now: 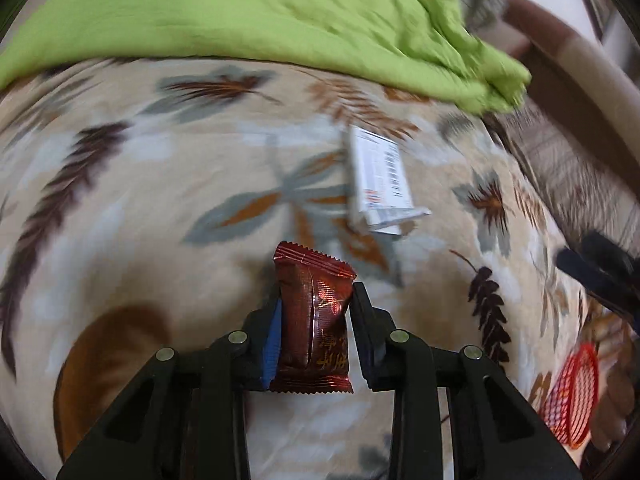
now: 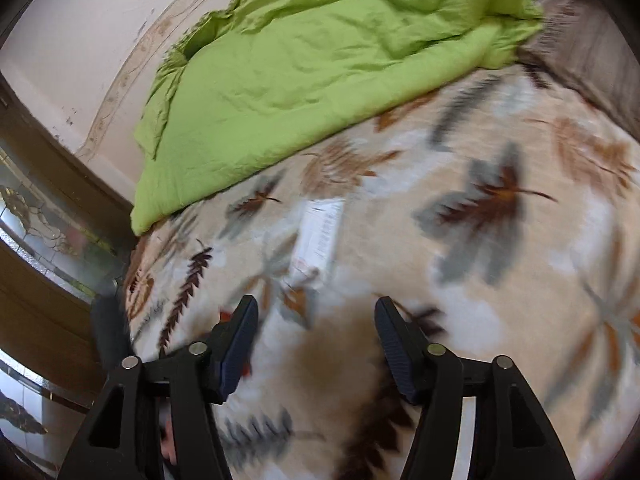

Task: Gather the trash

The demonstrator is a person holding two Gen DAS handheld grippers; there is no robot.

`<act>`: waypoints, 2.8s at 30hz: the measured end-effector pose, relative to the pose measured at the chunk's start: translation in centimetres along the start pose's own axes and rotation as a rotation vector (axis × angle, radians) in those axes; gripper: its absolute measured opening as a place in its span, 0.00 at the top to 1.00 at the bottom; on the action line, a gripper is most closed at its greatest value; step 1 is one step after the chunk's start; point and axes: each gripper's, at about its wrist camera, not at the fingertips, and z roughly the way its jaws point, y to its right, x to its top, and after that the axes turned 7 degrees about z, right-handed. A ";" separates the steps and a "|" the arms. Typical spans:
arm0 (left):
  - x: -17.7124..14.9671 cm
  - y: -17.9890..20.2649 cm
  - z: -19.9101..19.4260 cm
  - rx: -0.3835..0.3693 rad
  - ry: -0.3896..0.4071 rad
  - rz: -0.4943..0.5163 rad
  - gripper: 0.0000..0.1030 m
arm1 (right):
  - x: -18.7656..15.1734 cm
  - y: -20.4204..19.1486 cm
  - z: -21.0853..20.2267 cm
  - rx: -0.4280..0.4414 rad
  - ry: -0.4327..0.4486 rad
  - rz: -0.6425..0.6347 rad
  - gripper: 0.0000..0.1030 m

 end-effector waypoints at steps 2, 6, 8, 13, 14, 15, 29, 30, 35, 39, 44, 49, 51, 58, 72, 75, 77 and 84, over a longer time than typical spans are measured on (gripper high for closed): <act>-0.6 -0.9 -0.7 0.022 0.015 -0.013 0.70 | 1.3 -0.6 2.8 0.002 -0.021 0.019 0.35; -1.0 -2.1 -2.0 0.073 0.072 -0.001 0.70 | 3.1 -0.8 8.6 -0.043 -0.090 0.048 0.34; -0.8 -2.5 -2.4 0.088 0.107 -0.010 0.70 | 3.6 -0.7 11.1 -0.089 -0.123 0.064 0.34; -0.8 -3.9 -2.5 0.096 0.134 -0.023 0.70 | 4.0 -2.4 14.8 -0.222 -0.112 0.028 0.34; -0.8 -4.2 -2.4 0.101 0.137 -0.025 0.70 | 3.8 -3.2 15.6 -0.260 -0.115 -0.009 0.34; -0.7 -4.3 -2.4 0.101 0.138 -0.029 0.70 | 3.6 -3.9 16.3 -0.305 -0.121 -0.045 0.34; -2.2 -2.0 -3.9 0.154 0.174 0.052 0.70 | -4.7 -5.5 5.9 -0.228 -0.012 -0.201 0.45; -2.5 -1.5 -4.2 0.157 0.177 0.064 0.70 | -5.7 -5.4 4.7 -0.210 -0.013 -0.201 0.45; -5.2 1.2 -6.5 0.176 0.178 0.134 0.70 | -10.8 -4.5 -1.4 -0.160 0.013 -0.199 0.45; -7.7 3.3 -8.3 0.205 0.188 0.161 0.70 | -13.2 -3.8 -4.0 -0.169 0.083 -0.230 0.45; -9.9 5.8 -9.5 0.238 0.201 0.207 0.70 | -14.6 -2.2 -4.8 -0.187 0.111 -0.202 0.45; -11.6 7.6 -10.3 0.253 0.211 0.242 0.70 | -16.3 -2.4 -5.1 -0.184 0.131 -0.252 0.45; -12.1 7.9 -10.3 0.262 0.207 0.253 0.70 | -16.6 -2.2 -5.2 -0.182 0.135 -0.258 0.45; -12.4 8.2 -10.0 0.278 0.204 0.272 0.70 | -16.6 -1.6 -5.0 -0.154 0.135 -0.243 0.45; -12.5 7.6 -9.1 0.282 0.174 0.267 0.70 | -16.4 -1.2 -4.4 -0.141 0.106 -0.223 0.45; -12.5 7.4 -8.9 0.283 0.171 0.266 0.70 | -16.4 -1.2 -4.3 -0.143 0.105 -0.227 0.45; -12.5 7.4 -8.9 0.282 0.170 0.266 0.70 | -16.4 -1.2 -4.3 -0.143 0.105 -0.227 0.45; -12.5 7.4 -8.8 0.283 0.167 0.265 0.70 | -16.4 -1.2 -4.3 -0.142 0.104 -0.228 0.45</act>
